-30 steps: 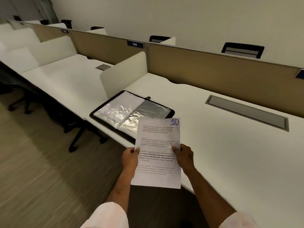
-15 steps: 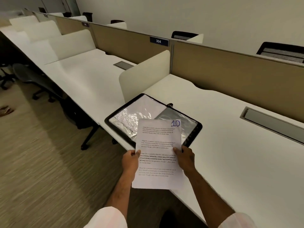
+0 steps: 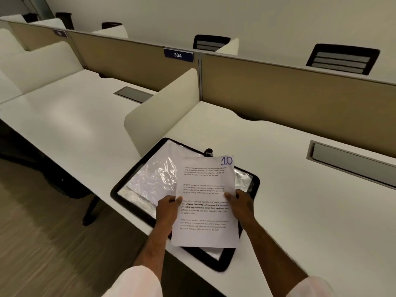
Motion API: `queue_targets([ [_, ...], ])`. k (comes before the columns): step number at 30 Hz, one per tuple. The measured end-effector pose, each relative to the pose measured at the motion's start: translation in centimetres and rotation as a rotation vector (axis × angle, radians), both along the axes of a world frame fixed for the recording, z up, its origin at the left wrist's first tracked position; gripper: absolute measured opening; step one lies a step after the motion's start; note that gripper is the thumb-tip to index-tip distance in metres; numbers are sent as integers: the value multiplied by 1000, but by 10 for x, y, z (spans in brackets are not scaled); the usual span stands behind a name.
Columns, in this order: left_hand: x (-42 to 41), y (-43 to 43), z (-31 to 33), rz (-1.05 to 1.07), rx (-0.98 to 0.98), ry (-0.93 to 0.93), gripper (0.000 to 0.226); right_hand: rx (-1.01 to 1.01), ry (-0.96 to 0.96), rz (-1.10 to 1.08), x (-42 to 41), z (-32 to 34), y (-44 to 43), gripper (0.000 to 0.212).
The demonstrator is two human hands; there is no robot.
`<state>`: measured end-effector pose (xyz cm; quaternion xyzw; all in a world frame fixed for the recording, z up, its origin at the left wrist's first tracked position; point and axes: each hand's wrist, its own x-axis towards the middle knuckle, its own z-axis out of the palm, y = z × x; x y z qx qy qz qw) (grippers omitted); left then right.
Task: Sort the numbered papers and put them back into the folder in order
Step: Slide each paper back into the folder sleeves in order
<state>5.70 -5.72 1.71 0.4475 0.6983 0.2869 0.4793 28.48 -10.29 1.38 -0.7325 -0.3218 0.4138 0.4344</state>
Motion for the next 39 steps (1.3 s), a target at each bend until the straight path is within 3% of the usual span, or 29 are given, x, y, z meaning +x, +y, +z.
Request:
queue_targets([
  [8,8,59,-8,-204,1,78,15,-22,38,-127,0,2,16,19],
  [15,-7,104,-8,-417,43,52,15,-70,-100,-320,-35,10,22,25],
  [19,-15,114,-1,-551,103,126,19,-8,-134,-440,-63,16,15,48],
  [22,-15,112,7,-620,197,235,24,22,-195,-443,-84,22,8,55],
  [28,-11,76,32,-690,413,371,19,-102,-263,-379,-110,32,7,19],
  [30,-12,60,33,-761,585,450,18,-113,-285,-376,-121,42,9,46],
  [32,-16,43,35,-800,731,494,18,-106,-302,-399,-135,54,8,61],
  [39,-40,-2,32,-908,893,395,11,-164,-405,-393,-169,62,-12,44],
])
